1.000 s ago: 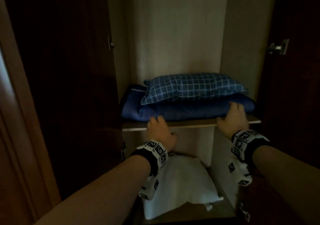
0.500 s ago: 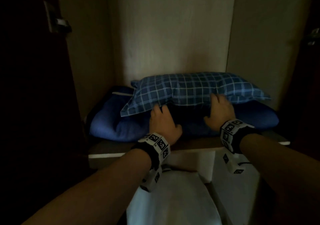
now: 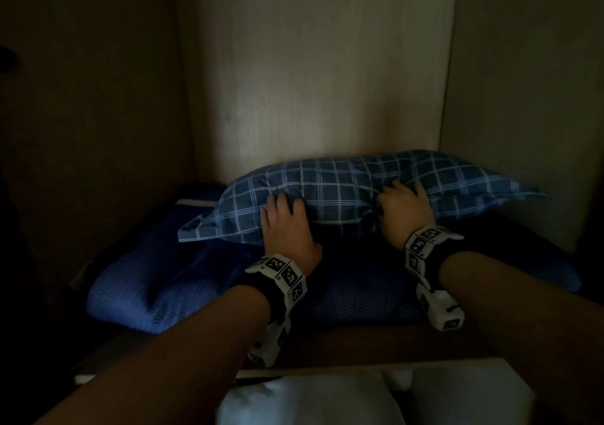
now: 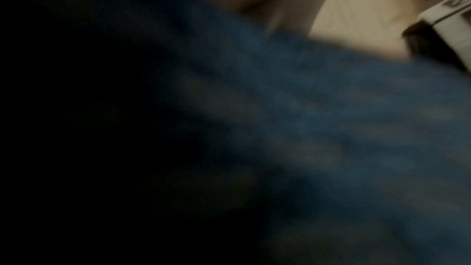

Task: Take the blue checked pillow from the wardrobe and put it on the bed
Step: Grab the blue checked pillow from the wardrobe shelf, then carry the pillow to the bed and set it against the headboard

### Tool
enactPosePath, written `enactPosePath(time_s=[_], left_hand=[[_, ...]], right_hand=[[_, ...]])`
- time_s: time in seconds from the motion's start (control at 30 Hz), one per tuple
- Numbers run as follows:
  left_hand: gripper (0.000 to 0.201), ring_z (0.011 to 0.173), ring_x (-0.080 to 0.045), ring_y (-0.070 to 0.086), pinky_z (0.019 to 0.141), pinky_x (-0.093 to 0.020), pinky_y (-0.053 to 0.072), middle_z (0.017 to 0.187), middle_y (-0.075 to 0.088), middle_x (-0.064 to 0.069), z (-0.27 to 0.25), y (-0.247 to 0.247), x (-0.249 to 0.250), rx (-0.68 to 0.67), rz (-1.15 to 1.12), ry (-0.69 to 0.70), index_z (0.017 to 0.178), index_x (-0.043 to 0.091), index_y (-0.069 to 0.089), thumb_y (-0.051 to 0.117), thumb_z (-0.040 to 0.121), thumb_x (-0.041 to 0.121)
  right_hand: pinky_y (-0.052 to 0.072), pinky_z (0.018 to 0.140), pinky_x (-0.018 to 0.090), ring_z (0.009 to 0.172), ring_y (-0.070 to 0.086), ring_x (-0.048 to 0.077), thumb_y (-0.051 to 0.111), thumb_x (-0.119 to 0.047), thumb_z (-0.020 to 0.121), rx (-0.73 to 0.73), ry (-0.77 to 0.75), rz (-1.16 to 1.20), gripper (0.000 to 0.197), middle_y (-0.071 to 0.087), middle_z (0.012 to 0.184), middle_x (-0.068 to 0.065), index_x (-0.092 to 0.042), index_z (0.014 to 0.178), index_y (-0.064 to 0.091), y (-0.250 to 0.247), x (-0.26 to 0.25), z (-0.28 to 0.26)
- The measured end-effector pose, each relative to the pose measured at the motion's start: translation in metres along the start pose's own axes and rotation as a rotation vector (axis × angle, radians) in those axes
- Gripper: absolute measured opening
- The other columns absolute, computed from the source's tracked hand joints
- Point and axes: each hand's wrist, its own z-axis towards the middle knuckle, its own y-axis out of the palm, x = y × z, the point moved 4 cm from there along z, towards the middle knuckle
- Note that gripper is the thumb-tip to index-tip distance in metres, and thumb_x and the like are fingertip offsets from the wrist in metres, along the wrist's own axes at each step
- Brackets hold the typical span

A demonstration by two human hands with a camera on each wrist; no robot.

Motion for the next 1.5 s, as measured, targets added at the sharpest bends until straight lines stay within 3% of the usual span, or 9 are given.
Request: enactPosePath(time_s=[0.13,0.27,0.5,0.67,0.87,1.07,1.2,1.3,1.5], left_hand=[[0.077,0.148,-0.039,0.007,0.121,-0.053,0.003,0.158,0.017,-0.022,0.001,-0.006,0.001,0.049,-0.039,-0.006,0.143,0.016,0.037,0.074,0.076,0.029],[0.053,0.144,-0.04,0.017,0.119,-0.057,0.014,0.153,0.028,-0.024,0.001,-0.032,0.004,0.198,-0.153,0.107,0.132,0.016,0.053,0.07,0.082,0.023],[0.039,0.144,-0.037,0.025,0.122,-0.051,0.003,0.146,0.045,-0.019,-0.016,-0.094,0.012,0.298,-0.239,0.21,0.121,0.02,0.068,0.072,0.084,0.029],[0.019,0.138,-0.035,0.036,0.121,-0.054,0.009,0.133,0.058,-0.014,-0.054,-0.136,0.017,0.343,-0.356,0.306,0.101,0.019,0.076,0.071,0.083,0.016],[0.011,0.137,-0.03,0.039,0.122,-0.053,0.008,0.128,0.061,-0.01,-0.138,-0.187,0.045,0.367,-0.529,0.513,0.093,0.01,0.066,0.058,0.089,0.006],[0.015,0.131,-0.027,0.048,0.123,-0.049,0.004,0.12,0.066,-0.01,-0.227,-0.24,0.09,0.208,-0.604,0.643,0.098,0.011,0.057,0.049,0.088,0.003],[0.013,0.094,-0.019,0.063,0.123,-0.046,0.007,0.091,0.068,-0.002,-0.295,-0.249,0.128,0.068,-0.624,0.697,0.096,0.016,0.051,0.049,0.089,0.005],[0.014,0.078,-0.021,0.061,0.122,-0.046,0.01,0.073,0.063,0.002,-0.364,-0.251,0.163,-0.068,-0.671,0.738,0.093,0.019,0.047,0.045,0.091,0.005],[0.015,0.096,-0.021,0.056,0.123,-0.044,0.01,0.087,0.067,-0.002,-0.543,-0.275,0.25,-0.326,-0.859,0.866,0.1,0.013,0.057,0.046,0.094,0.004]], right_hand=[[0.001,0.119,0.05,0.138,0.039,0.029,0.065,-0.009,0.086,0.089,0.006,0.123,0.01,0.068,0.116,0.008,-0.011,0.096,0.066,-0.016,0.003,-0.007],[-0.009,0.117,0.046,0.136,0.043,0.029,0.063,-0.004,0.084,0.269,-0.036,0.205,0.009,0.071,0.108,0.008,-0.01,0.09,0.067,-0.046,-0.002,-0.017],[-0.001,0.119,0.05,0.126,0.051,0.029,0.065,-0.006,0.084,0.387,-0.007,0.221,0.012,0.072,0.102,0.009,-0.01,0.093,0.071,-0.117,-0.031,-0.055],[0.003,0.119,0.052,0.126,0.052,0.029,0.065,-0.001,0.079,0.438,0.067,0.213,0.022,0.072,0.105,0.011,-0.01,0.099,0.071,-0.169,-0.05,-0.123],[0.014,0.117,0.059,0.125,0.053,0.026,0.062,-0.011,0.087,0.556,0.187,0.144,0.008,0.071,0.111,0.006,-0.013,0.094,0.067,-0.223,-0.072,-0.231],[0.019,0.115,0.057,0.116,0.057,0.028,0.056,-0.019,0.095,0.518,0.343,0.017,0.014,0.068,0.115,0.008,-0.012,0.101,0.067,-0.274,-0.077,-0.349],[0.033,0.11,0.053,0.094,0.065,0.031,0.051,-0.02,0.095,0.424,0.452,0.019,0.017,0.072,0.094,0.009,-0.013,0.093,0.066,-0.302,-0.074,-0.446],[0.035,0.108,0.051,0.093,0.065,0.031,0.048,-0.023,0.094,0.334,0.569,-0.029,0.019,0.072,0.09,0.007,-0.015,0.091,0.066,-0.325,-0.072,-0.533],[0.029,0.111,0.055,0.103,0.062,0.031,0.049,-0.024,0.094,0.25,0.85,-0.156,0.019,0.07,0.097,0.005,-0.018,0.095,0.066,-0.383,-0.069,-0.745]])
